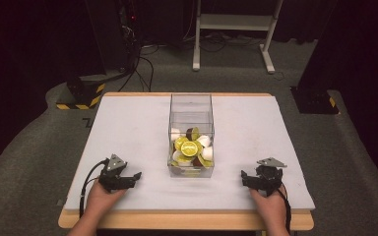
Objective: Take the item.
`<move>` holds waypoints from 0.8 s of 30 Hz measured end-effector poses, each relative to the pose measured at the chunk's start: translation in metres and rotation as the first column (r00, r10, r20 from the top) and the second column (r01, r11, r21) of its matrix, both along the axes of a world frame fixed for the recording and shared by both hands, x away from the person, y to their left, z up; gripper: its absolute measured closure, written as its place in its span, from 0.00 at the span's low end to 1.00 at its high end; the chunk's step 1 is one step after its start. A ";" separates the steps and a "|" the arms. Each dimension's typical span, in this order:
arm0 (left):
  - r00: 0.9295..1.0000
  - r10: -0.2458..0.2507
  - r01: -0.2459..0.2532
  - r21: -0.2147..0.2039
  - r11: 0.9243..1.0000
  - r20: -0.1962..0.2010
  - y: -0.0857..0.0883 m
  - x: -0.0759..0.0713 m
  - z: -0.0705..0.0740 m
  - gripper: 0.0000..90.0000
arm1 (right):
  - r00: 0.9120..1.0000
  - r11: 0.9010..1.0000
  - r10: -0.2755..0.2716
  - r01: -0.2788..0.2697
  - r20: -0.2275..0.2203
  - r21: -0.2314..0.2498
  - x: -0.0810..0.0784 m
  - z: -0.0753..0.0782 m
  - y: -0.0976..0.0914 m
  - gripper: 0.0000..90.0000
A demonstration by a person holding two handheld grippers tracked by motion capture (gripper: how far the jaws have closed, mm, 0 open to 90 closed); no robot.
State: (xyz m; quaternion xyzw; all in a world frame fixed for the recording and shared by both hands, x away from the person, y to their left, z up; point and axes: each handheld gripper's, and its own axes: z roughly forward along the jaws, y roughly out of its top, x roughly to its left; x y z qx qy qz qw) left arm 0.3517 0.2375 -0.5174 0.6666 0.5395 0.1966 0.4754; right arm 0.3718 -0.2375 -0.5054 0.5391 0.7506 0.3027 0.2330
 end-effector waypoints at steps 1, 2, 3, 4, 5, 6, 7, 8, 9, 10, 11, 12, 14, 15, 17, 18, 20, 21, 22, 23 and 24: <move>1.000 0.003 -0.003 -0.004 1.000 0.002 0.000 0.000 0.000 0.29 | 1.000 1.000 0.000 0.000 0.000 0.000 0.000 0.000 0.000 0.09; 1.000 0.000 0.000 0.000 1.000 0.001 0.000 0.000 0.000 0.29 | 1.000 1.000 0.000 0.000 0.000 0.000 0.000 0.000 0.000 0.09; 1.000 0.000 0.000 0.000 1.000 0.001 0.000 0.000 0.000 0.29 | 1.000 1.000 0.000 0.000 0.000 0.000 0.000 0.000 0.000 0.09; 1.000 0.003 -0.003 -0.003 1.000 0.002 0.000 0.000 0.000 0.29 | 1.000 1.000 0.000 0.000 0.000 0.000 0.000 0.000 0.000 0.09; 1.000 0.003 -0.003 -0.003 1.000 0.002 0.000 0.000 0.000 0.29 | 1.000 1.000 0.000 0.000 0.000 0.000 0.000 0.000 0.000 0.09; 1.000 0.004 -0.004 -0.004 1.000 0.003 0.000 0.000 0.000 0.29 | 1.000 1.000 0.000 0.000 0.000 0.000 0.000 0.000 0.000 0.09; 1.000 0.004 -0.004 -0.004 1.000 0.003 0.000 0.000 0.000 0.29 | 1.000 1.000 0.000 0.000 0.000 0.000 0.000 0.000 0.000 0.09; 1.000 0.004 -0.004 -0.004 1.000 0.003 0.000 0.000 0.000 0.29 | 1.000 1.000 0.000 0.000 0.000 0.000 0.000 0.000 0.000 0.10; 1.000 0.004 -0.004 -0.004 1.000 0.003 0.000 0.000 0.000 0.29 | 1.000 1.000 0.000 0.000 0.000 0.000 0.000 0.000 0.000 0.10; 1.000 0.004 -0.004 -0.003 1.000 0.002 0.000 0.000 0.000 0.29 | 1.000 1.000 -0.001 0.001 0.001 0.000 0.000 0.000 0.000 0.10; 1.000 0.004 -0.004 -0.003 1.000 0.002 0.000 0.000 0.000 0.29 | 1.000 1.000 -0.001 0.001 0.001 0.000 0.000 0.000 0.000 0.10; 1.000 0.005 -0.005 -0.003 1.000 0.003 -0.001 0.000 0.000 0.29 | 1.000 1.000 0.000 0.000 0.000 0.000 0.000 0.000 0.000 0.10; 1.000 0.006 -0.006 -0.002 1.000 0.003 -0.001 0.000 0.000 0.29 | 1.000 1.000 -0.002 0.002 0.000 0.002 0.000 0.000 0.000 0.10; 1.000 0.006 -0.006 -0.002 1.000 0.003 -0.001 0.000 0.000 0.29 | 1.000 1.000 -0.001 0.001 -0.001 0.002 0.000 0.000 0.000 0.10; 1.000 0.008 -0.008 -0.009 1.000 0.001 -0.001 0.000 0.000 0.29 | 1.000 1.000 -0.001 0.001 -0.002 0.002 0.000 0.000 0.000 0.10; 1.000 0.008 -0.008 -0.008 1.000 0.001 -0.001 0.000 0.000 0.29 | 1.000 1.000 0.000 0.000 -0.003 0.001 0.000 0.000 0.000 0.10; 1.000 0.008 -0.008 -0.004 1.000 0.000 0.000 0.000 0.000 0.30 | 1.000 1.000 0.000 0.000 -0.004 0.002 0.000 0.000 0.000 0.10; 1.000 0.008 -0.008 -0.004 1.000 0.000 0.000 0.000 0.000 0.30 | 1.000 1.000 0.000 0.000 -0.004 0.002 0.000 0.000 0.000 0.10; 1.000 0.013 -0.013 -0.005 1.000 0.006 -0.001 0.000 0.000 0.30 | 1.000 1.000 0.001 -0.001 -0.005 0.004 0.000 0.000 0.000 0.09; 1.000 0.013 -0.013 -0.005 1.000 0.006 -0.001 0.000 0.000 0.29 | 1.000 1.000 0.001 -0.001 -0.005 0.004 0.000 0.000 0.000 0.09; 1.000 0.015 -0.015 -0.018 1.000 0.003 0.000 0.000 0.000 0.30 | 1.000 1.000 0.001 -0.001 -0.004 0.004 0.000 0.000 0.000 0.09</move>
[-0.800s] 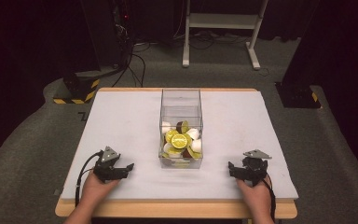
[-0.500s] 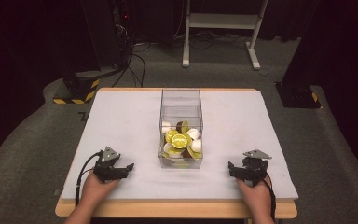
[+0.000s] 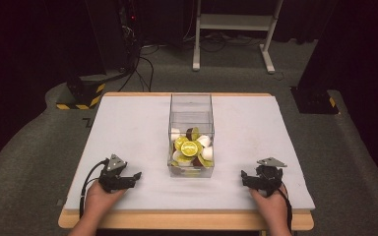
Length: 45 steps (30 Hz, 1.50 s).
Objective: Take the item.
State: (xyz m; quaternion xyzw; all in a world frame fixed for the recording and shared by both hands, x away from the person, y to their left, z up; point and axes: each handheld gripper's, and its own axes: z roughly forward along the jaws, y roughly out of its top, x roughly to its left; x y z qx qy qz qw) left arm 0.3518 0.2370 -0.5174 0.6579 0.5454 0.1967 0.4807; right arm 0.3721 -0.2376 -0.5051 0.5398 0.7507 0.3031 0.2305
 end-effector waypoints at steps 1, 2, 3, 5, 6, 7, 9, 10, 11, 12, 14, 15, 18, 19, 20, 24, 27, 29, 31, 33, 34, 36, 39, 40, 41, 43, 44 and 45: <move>1.000 0.000 0.000 0.000 1.000 0.000 0.000 0.000 0.000 0.30 | 1.000 1.000 0.000 0.000 0.000 0.000 0.000 0.000 0.000 0.09; 1.000 0.004 -0.004 0.003 1.000 0.003 -0.001 0.000 0.000 0.30 | 1.000 1.000 0.000 0.000 0.003 0.000 0.000 0.000 0.000 0.09; 1.000 0.005 -0.005 0.006 1.000 0.004 -0.001 0.000 0.000 0.30 | 1.000 1.000 -0.001 0.001 0.003 0.000 0.000 0.000 0.000 0.09; 1.000 0.005 -0.005 0.005 1.000 0.003 -0.001 0.000 0.000 0.29 | 1.000 1.000 -0.001 0.001 0.003 0.000 0.000 0.000 0.000 0.09; 1.000 -0.014 0.014 0.019 1.000 -0.004 0.001 0.000 0.000 0.27 | 1.000 1.000 -0.001 0.001 0.003 0.000 0.000 0.000 0.000 0.09; 1.000 -0.014 0.014 0.019 1.000 -0.004 0.001 0.000 0.000 0.27 | 1.000 1.000 -0.001 0.001 0.003 0.000 0.000 0.000 0.000 0.09; 1.000 -0.008 0.008 0.003 1.000 -0.003 -0.001 0.000 0.000 0.24 | 1.000 1.000 -0.001 0.001 0.003 0.000 0.000 0.000 0.000 0.09; 1.000 -0.006 0.006 0.000 1.000 -0.007 -0.001 0.000 0.000 0.23 | 1.000 1.000 0.000 0.000 0.004 -0.001 0.000 0.000 0.000 0.09; 1.000 -0.006 0.006 0.000 1.000 -0.007 -0.001 0.000 0.000 0.20 | 1.000 1.000 0.000 0.000 0.004 -0.001 0.000 0.000 0.000 0.09; 1.000 0.001 0.000 0.010 1.000 -0.015 -0.002 0.001 0.000 0.18 | 1.000 1.000 -0.001 0.001 0.004 -0.001 0.000 0.000 0.000 0.10; 1.000 -0.017 0.017 0.024 1.000 -0.016 0.000 0.000 0.001 0.16 | 1.000 1.000 -0.001 0.001 0.004 -0.001 0.000 0.000 0.000 0.10; 1.000 -0.017 0.017 0.024 1.000 -0.016 0.000 0.000 0.001 0.16 | 1.000 1.000 -0.001 0.001 0.004 -0.001 0.000 0.000 0.000 0.10; 0.999 -0.025 0.025 -0.017 1.000 0.021 0.001 -0.003 0.006 0.16 | 1.000 1.000 0.000 0.000 0.005 -0.003 0.000 0.000 0.000 0.10; 0.999 -0.025 0.025 -0.017 1.000 0.021 0.001 -0.003 0.006 0.16 | 1.000 1.000 0.000 0.000 0.005 -0.003 0.000 0.000 0.000 0.10; 0.999 -0.028 0.029 -0.025 0.999 0.033 0.000 -0.004 0.007 0.16 | 1.000 1.000 0.000 0.000 0.005 -0.003 0.000 0.000 0.000 0.10; 0.998 -0.040 0.041 -0.032 0.999 0.045 0.002 -0.006 0.011 0.16 | 1.000 1.000 0.001 -0.001 0.007 -0.005 0.000 0.000 0.000 0.10; 0.998 -0.042 0.045 -0.055 0.997 0.056 0.004 -0.007 0.015 0.16 | 1.000 1.000 0.001 -0.001 0.007 -0.005 0.000 0.000 0.000 0.10; 0.997 -0.038 0.042 -0.070 0.997 0.060 0.004 -0.008 0.016 0.16 | 1.000 1.000 0.001 -0.001 0.007 -0.005 0.000 0.000 0.000 0.10; 0.997 -0.043 0.048 -0.066 0.997 0.067 0.005 -0.009 0.018 0.16 | 1.000 1.000 0.001 -0.001 0.007 -0.005 0.000 0.000 0.000 0.10; 0.996 -0.051 0.056 -0.064 0.996 0.071 0.005 -0.010 0.019 0.16 | 1.000 1.000 0.001 -0.001 0.007 -0.005 0.000 0.000 0.000 0.10; 0.995 -0.058 0.063 -0.060 0.996 0.076 0.005 -0.010 0.020 0.16 | 1.000 1.000 0.002 -0.002 0.006 -0.005 0.000 0.000 0.000 0.10; 0.994 -0.062 0.067 -0.056 0.996 0.088 0.005 -0.011 0.021 0.16 | 1.000 1.000 0.002 -0.002 0.006 -0.005 0.000 0.000 0.000 0.10; 0.994 -0.058 0.065 -0.074 0.995 0.095 0.004 -0.012 0.023 0.16 | 1.000 1.000 0.001 -0.001 0.007 -0.005 0.000 0.000 0.000 0.10; 0.993 -0.059 0.067 -0.085 0.994 0.101 0.003 -0.012 0.024 0.16 | 1.000 1.000 0.001 -0.001 0.007 -0.005 0.000 0.000 0.000 0.10; 0.992 -0.075 0.081 -0.059 0.995 0.099 0.005 -0.013 0.025 0.16 | 1.000 1.000 0.002 -0.002 0.006 -0.005 0.000 0.000 0.000 0.10; 0.992 -0.069 0.078 -0.075 0.994 0.108 0.003 -0.014 0.026 0.16 | 1.000 1.000 0.002 -0.002 0.006 -0.005 0.000 0.000 0.000 0.10; 0.991 -0.068 0.078 -0.082 0.994 0.113 0.003 -0.014 0.027 0.16 | 1.000 1.000 0.001 -0.001 0.007 -0.005 0.000 0.000 0.000 0.10; 0.991 -0.068 0.078 -0.087 0.993 0.114 0.002 -0.015 0.028 0.16 | 1.000 1.000 0.002 -0.002 0.006 -0.005 0.000 0.000 0.000 0.10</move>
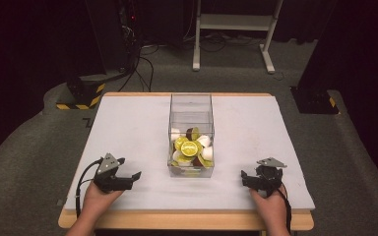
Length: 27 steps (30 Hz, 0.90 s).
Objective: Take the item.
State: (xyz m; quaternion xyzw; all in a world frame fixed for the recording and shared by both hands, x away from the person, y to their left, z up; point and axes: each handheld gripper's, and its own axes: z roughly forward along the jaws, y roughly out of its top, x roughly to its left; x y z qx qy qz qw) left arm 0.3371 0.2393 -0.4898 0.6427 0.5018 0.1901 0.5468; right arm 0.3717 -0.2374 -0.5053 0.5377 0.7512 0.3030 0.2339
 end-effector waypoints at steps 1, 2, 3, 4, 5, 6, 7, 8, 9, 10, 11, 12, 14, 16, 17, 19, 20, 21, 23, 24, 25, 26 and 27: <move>1.000 -0.012 0.012 0.006 1.000 0.006 0.000 -0.001 0.002 0.16 | 1.000 1.000 0.000 0.000 0.000 0.000 0.000 0.000 0.000 0.10; 1.000 -0.012 0.012 0.006 1.000 0.006 0.000 -0.001 0.002 0.16 | 1.000 1.000 0.000 0.000 0.000 0.000 0.000 0.000 0.000 0.10; 1.000 -0.010 0.010 -0.008 1.000 0.010 -0.001 -0.002 0.002 0.16 | 1.000 1.000 0.000 0.000 0.000 0.000 0.000 0.000 0.000 0.10; 1.000 -0.016 0.016 0.002 1.000 0.014 -0.001 -0.002 0.003 0.16 | 1.000 1.000 0.000 0.000 0.000 0.000 0.000 0.000 0.000 0.10; 1.000 -0.012 0.013 -0.013 1.000 0.019 -0.003 -0.003 0.004 0.16 | 1.000 1.000 0.000 0.000 0.000 0.000 0.000 0.000 0.000 0.10; 1.000 -0.012 0.013 -0.013 1.000 0.019 -0.003 -0.003 0.004 0.16 | 1.000 1.000 0.000 0.000 0.000 0.000 0.000 0.000 0.000 0.10; 1.000 -0.017 0.018 -0.016 1.000 0.020 -0.003 -0.003 0.005 0.16 | 1.000 1.000 0.000 0.000 0.000 0.000 0.000 0.000 0.000 0.10; 1.000 -0.020 0.021 -0.021 1.000 0.021 -0.004 -0.004 0.006 0.16 | 1.000 1.000 0.000 0.000 0.000 0.000 0.000 0.000 0.000 0.10; 0.999 -0.026 0.027 -0.016 1.000 0.021 -0.004 -0.004 0.006 0.16 | 1.000 1.000 0.000 0.000 0.000 0.000 0.000 0.000 0.000 0.10; 0.999 -0.033 0.033 -0.012 0.999 0.021 -0.004 -0.004 0.007 0.16 | 1.000 1.000 -0.001 0.001 0.001 0.000 0.000 0.000 0.000 0.10; 0.999 -0.036 0.036 -0.011 0.999 0.023 -0.004 -0.004 0.007 0.16 | 1.000 1.000 0.000 0.000 0.000 0.000 0.000 0.000 0.000 0.10; 0.999 -0.030 0.030 -0.027 0.999 0.025 -0.006 -0.004 0.007 0.16 | 1.000 1.000 0.000 0.000 0.000 0.000 0.000 0.000 0.000 0.10; 0.999 -0.039 0.040 -0.017 0.999 0.027 -0.007 -0.004 0.007 0.16 | 1.000 1.000 0.000 0.000 0.000 0.000 0.000 0.000 0.000 0.10; 0.998 -0.047 0.047 -0.021 0.999 0.032 -0.009 -0.004 0.008 0.16 | 1.000 1.000 0.000 0.000 0.000 0.000 0.000 0.000 0.000 0.10; 0.998 -0.044 0.045 -0.033 0.998 0.033 -0.010 -0.004 0.008 0.16 | 1.000 1.000 0.000 0.000 0.000 0.000 0.000 0.000 0.000 0.10; 0.998 -0.054 0.056 -0.038 0.998 0.032 -0.011 -0.005 0.009 0.16 | 1.000 1.000 0.000 0.000 0.000 0.000 0.000 0.000 0.000 0.10; 0.997 -0.064 0.065 -0.039 0.997 0.031 -0.013 -0.005 0.009 0.16 | 1.000 1.000 0.000 0.000 0.000 0.000 0.000 0.000 0.000 0.10; 0.998 -0.059 0.061 -0.054 0.997 0.035 -0.016 -0.005 0.009 0.16 | 1.000 1.000 0.000 0.000 0.000 0.000 0.000 0.000 0.000 0.10; 0.997 -0.068 0.069 -0.040 0.997 0.033 -0.016 -0.005 0.010 0.16 | 1.000 1.000 0.000 0.000 0.000 0.000 0.000 0.000 0.000 0.10; 0.997 -0.068 0.069 -0.040 0.997 0.033 -0.016 -0.005 0.010 0.16 | 1.000 1.000 0.000 0.000 0.000 0.000 0.000 0.000 0.000 0.10; 0.997 -0.071 0.072 -0.040 0.997 0.034 -0.017 -0.005 0.010 0.16 | 1.000 1.000 0.000 0.000 0.000 0.000 0.000 0.000 0.000 0.10; 0.997 -0.076 0.077 -0.035 0.996 0.032 -0.017 -0.005 0.010 0.16 | 1.000 1.000 0.000 0.000 0.000 0.000 0.000 0.000 0.000 0.10; 0.996 -0.078 0.079 -0.035 0.996 0.033 -0.018 -0.005 0.010 0.16 | 1.000 1.000 0.000 0.000 0.000 0.000 0.000 0.000 0.000 0.10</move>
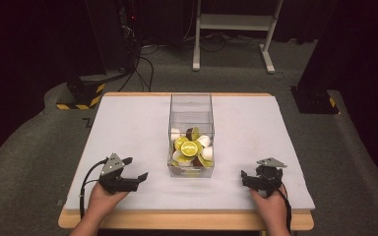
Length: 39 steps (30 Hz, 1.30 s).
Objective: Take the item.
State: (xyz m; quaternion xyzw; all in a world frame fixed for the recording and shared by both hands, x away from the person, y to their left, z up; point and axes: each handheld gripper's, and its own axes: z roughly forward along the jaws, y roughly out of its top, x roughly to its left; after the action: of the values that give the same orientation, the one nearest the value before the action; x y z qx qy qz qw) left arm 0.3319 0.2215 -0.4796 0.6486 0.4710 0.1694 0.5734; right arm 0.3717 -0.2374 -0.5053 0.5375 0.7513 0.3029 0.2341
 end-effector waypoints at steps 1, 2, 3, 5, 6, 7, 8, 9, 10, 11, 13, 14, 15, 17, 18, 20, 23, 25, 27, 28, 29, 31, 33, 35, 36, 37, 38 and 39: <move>1.000 0.003 -0.003 -0.010 1.000 0.001 -0.001 0.000 0.000 0.16 | 1.000 1.000 0.000 0.000 0.000 0.000 0.000 0.000 0.000 0.10; 1.000 0.001 -0.001 -0.015 1.000 0.000 -0.002 -0.001 0.001 0.16 | 1.000 1.000 0.000 0.000 0.000 0.000 0.000 0.000 0.000 0.10; 1.000 0.001 -0.001 -0.015 1.000 0.000 -0.002 -0.001 0.001 0.16 | 1.000 1.000 0.000 0.000 0.000 0.000 0.000 0.000 0.000 0.10; 1.000 -0.002 0.002 -0.022 1.000 0.004 -0.003 -0.001 0.002 0.16 | 1.000 1.000 0.000 0.000 0.000 0.000 0.000 0.000 0.000 0.10; 1.000 -0.004 0.004 -0.024 1.000 0.005 -0.003 -0.001 0.002 0.16 | 1.000 1.000 0.000 0.000 -0.001 0.000 0.000 0.000 0.000 0.10; 1.000 -0.007 0.007 -0.026 1.000 0.005 -0.003 -0.002 0.003 0.16 | 1.000 1.000 0.000 0.000 -0.001 0.000 0.000 0.000 0.000 0.10; 1.000 -0.010 0.010 -0.026 1.000 0.005 -0.003 -0.002 0.003 0.17 | 1.000 1.000 0.000 0.000 0.000 0.000 0.000 0.000 0.000 0.10; 1.000 -0.012 0.012 -0.036 0.999 0.006 -0.003 -0.002 0.005 0.17 | 1.000 1.000 0.000 0.000 0.000 0.001 0.000 0.000 0.000 0.10; 1.000 -0.010 0.010 -0.046 0.999 0.005 -0.004 -0.003 0.005 0.17 | 1.000 1.000 -0.001 0.001 0.000 0.001 0.000 0.000 0.000 0.10; 1.000 -0.010 0.010 -0.046 0.999 0.005 -0.004 -0.003 0.005 0.17 | 1.000 1.000 -0.001 0.001 0.000 0.001 0.000 0.000 0.000 0.10; 1.000 -0.012 0.012 -0.062 0.998 0.009 -0.006 -0.003 0.007 0.17 | 1.000 1.000 0.000 0.000 -0.001 0.001 0.000 0.000 0.000 0.10; 1.000 -0.019 0.020 -0.053 0.998 0.015 -0.006 -0.004 0.008 0.17 | 1.000 1.000 -0.001 0.001 -0.001 0.002 0.000 0.000 0.000 0.10; 1.000 -0.019 0.020 -0.053 0.998 0.015 -0.006 -0.004 0.008 0.17 | 1.000 1.000 -0.001 0.001 -0.001 0.002 0.000 0.000 0.000 0.10; 1.000 -0.022 0.023 -0.055 0.998 0.022 -0.008 -0.004 0.009 0.17 | 1.000 1.000 0.000 0.000 -0.001 0.001 0.000 0.000 0.000 0.10; 0.999 -0.026 0.027 -0.055 0.998 0.023 -0.008 -0.004 0.010 0.17 | 1.000 1.000 0.000 0.000 -0.001 0.001 0.000 0.000 0.000 0.10; 0.999 -0.027 0.029 -0.056 0.998 0.027 -0.009 -0.005 0.013 0.17 | 1.000 1.000 -0.001 0.001 0.000 0.001 0.000 0.000 0.000 0.10; 0.999 -0.034 0.035 -0.061 0.998 0.023 -0.010 -0.005 0.015 0.17 | 1.000 1.000 -0.001 0.001 0.001 0.001 0.000 0.000 0.000 0.10; 0.999 -0.040 0.041 -0.042 0.998 0.023 -0.011 -0.005 0.016 0.17 | 1.000 1.000 0.000 0.000 -0.001 0.001 0.000 0.000 0.000 0.10; 0.999 -0.038 0.039 -0.044 0.998 0.024 -0.011 -0.005 0.017 0.17 | 1.000 1.000 -0.001 0.001 -0.002 0.002 0.000 0.000 0.000 0.10; 0.999 -0.038 0.039 -0.041 0.998 0.024 -0.011 -0.005 0.018 0.17 | 1.000 1.000 -0.001 0.001 -0.002 0.002 0.000 0.000 0.000 0.10; 0.999 -0.030 0.031 -0.051 0.998 0.025 -0.012 -0.004 0.019 0.17 | 1.000 1.000 -0.001 0.001 -0.002 0.002 0.000 0.000 0.000 0.10; 0.999 -0.030 0.031 -0.051 0.998 0.021 -0.012 -0.004 0.020 0.17 | 1.000 1.000 -0.001 0.001 -0.003 0.003 0.000 0.000 0.000 0.10; 0.999 -0.032 0.033 -0.043 0.999 0.017 -0.013 -0.003 0.021 0.17 | 1.000 1.000 -0.002 0.002 -0.002 0.004 0.000 0.000 0.000 0.10; 1.000 -0.027 0.028 -0.057 0.998 0.016 -0.015 -0.003 0.021 0.17 | 1.000 1.000 -0.002 0.003 -0.002 0.004 0.000 0.000 0.000 0.10; 0.999 -0.028 0.029 -0.059 0.998 0.016 -0.015 -0.003 0.021 0.17 | 1.000 1.000 -0.002 0.002 -0.002 0.004 0.000 0.000 0.000 0.10; 0.999 -0.029 0.030 -0.068 0.997 0.015 -0.016 -0.002 0.022 0.17 | 1.000 1.000 -0.001 0.001 -0.003 0.004 0.000 0.000 0.000 0.10; 0.999 -0.030 0.031 -0.072 0.997 0.015 -0.018 -0.002 0.023 0.17 | 1.000 1.000 -0.002 0.002 -0.002 0.004 0.000 0.000 0.000 0.10; 1.000 -0.026 0.027 -0.075 0.997 0.016 -0.019 -0.001 0.023 0.17 | 1.000 1.000 -0.001 0.001 -0.001 0.003 0.000 0.000 0.000 0.10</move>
State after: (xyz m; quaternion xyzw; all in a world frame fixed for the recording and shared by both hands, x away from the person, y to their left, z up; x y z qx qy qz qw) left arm 0.3305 0.2028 -0.4566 0.6315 0.4640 0.1490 0.6030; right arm 0.3718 -0.2375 -0.5054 0.5386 0.7507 0.3035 0.2330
